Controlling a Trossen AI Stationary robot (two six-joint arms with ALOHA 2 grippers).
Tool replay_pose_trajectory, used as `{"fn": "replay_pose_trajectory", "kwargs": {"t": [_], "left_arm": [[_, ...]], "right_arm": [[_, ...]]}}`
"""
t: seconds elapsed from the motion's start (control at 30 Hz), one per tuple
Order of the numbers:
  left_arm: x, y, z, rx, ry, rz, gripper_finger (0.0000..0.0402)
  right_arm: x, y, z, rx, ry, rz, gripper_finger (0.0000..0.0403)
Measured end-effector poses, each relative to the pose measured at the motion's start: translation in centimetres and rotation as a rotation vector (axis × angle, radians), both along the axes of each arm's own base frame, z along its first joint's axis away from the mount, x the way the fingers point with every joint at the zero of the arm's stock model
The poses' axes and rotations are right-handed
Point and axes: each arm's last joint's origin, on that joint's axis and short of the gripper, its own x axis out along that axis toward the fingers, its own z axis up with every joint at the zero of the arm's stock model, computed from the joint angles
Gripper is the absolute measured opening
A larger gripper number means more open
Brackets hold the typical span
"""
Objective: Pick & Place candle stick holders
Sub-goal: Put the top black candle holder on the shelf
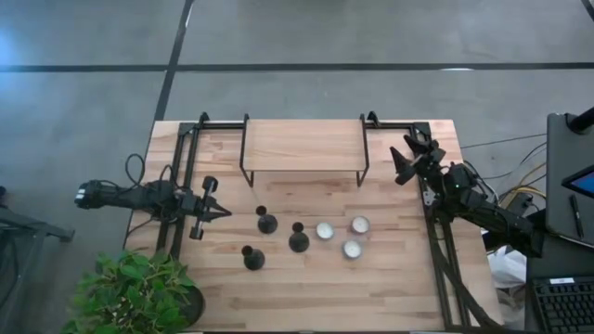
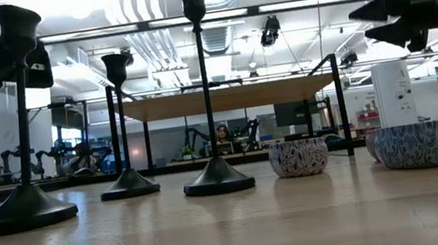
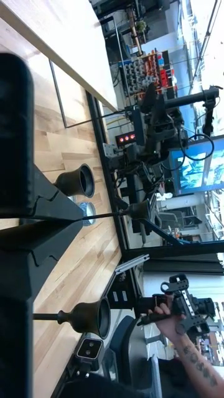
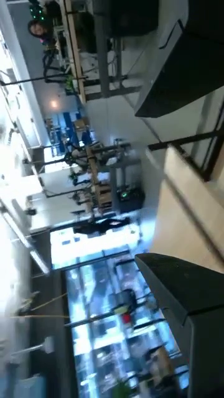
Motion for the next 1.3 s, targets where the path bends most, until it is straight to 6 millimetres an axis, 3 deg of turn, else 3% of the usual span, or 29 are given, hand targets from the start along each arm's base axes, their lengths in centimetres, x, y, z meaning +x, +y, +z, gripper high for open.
{"fn": "replay_pose_trajectory", "kwargs": {"t": [0.17, 0.3, 1.17, 1.3], "left_arm": [[0.0, 0.0, 0.0, 0.0, 0.0, 0.0, 0.0015], [0.0, 0.0, 0.0, 0.0, 0.0, 0.0, 0.0015], [0.0, 0.1, 0.0, 0.002, 0.003, 0.035, 0.0015], [0.0, 0.1, 0.2, -0.085, -0.002, 0.031, 0.0015]], "right_arm": [[-0.3, 0.2, 1.2, 0.16, -0.345, 0.123, 0.0366], [-0.4, 0.3, 1.4, 0.279, -0.496, 0.192, 0.0366], [-0.4, 0.3, 1.3, 0.355, -0.551, 0.224, 0.0366], [-0.4, 0.3, 1.3, 0.355, -0.551, 0.224, 0.0366]]}}
